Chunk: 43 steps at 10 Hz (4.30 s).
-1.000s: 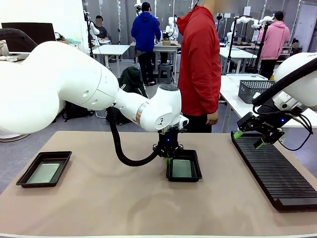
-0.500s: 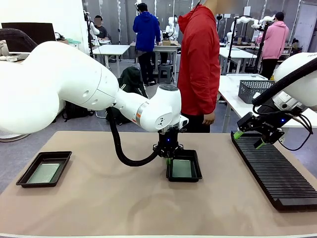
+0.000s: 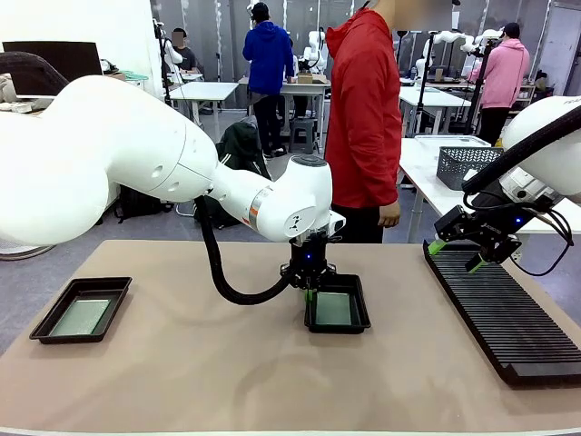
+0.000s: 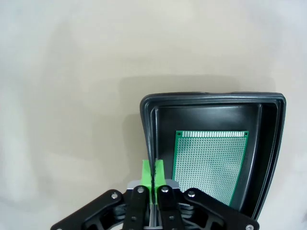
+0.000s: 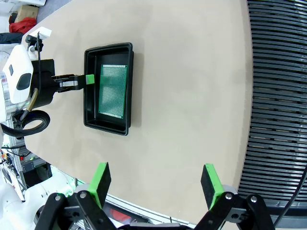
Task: Inspect and transfer BCBs to ESD trays.
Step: Pick up the ESD tray and place it on the left side of the table.
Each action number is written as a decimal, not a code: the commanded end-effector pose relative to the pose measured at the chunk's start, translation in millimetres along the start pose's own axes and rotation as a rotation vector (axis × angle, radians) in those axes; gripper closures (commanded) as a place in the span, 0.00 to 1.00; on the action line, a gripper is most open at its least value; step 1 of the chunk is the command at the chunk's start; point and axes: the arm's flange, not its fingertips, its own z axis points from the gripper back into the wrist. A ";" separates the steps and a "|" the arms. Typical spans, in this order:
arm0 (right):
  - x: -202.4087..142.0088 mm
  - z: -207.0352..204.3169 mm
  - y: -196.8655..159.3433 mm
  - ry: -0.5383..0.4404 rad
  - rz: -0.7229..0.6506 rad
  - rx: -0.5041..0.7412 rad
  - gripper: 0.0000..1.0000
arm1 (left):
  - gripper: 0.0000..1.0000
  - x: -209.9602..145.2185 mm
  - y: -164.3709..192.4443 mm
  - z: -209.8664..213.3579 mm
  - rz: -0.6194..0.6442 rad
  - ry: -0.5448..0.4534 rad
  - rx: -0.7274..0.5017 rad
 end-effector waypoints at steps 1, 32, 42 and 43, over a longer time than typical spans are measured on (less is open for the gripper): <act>0.0 1.0 2.3 -0.001 -0.019 -0.010 0.00 | 0.97 -0.7 9.4 6.2 0.008 0.003 -0.025; 0.0 1.0 2.3 -0.001 -0.019 -0.010 0.00 | 0.97 -58.9 419.8 49.1 0.094 -0.003 -0.287; 0.0 1.0 2.3 -0.001 -0.019 -0.010 0.00 | 0.97 -60.2 417.8 21.7 0.120 0.014 -0.265; 0.0 1.0 2.3 -0.001 -0.019 -0.010 0.00 | 0.97 -60.2 417.8 21.7 0.120 0.014 -0.265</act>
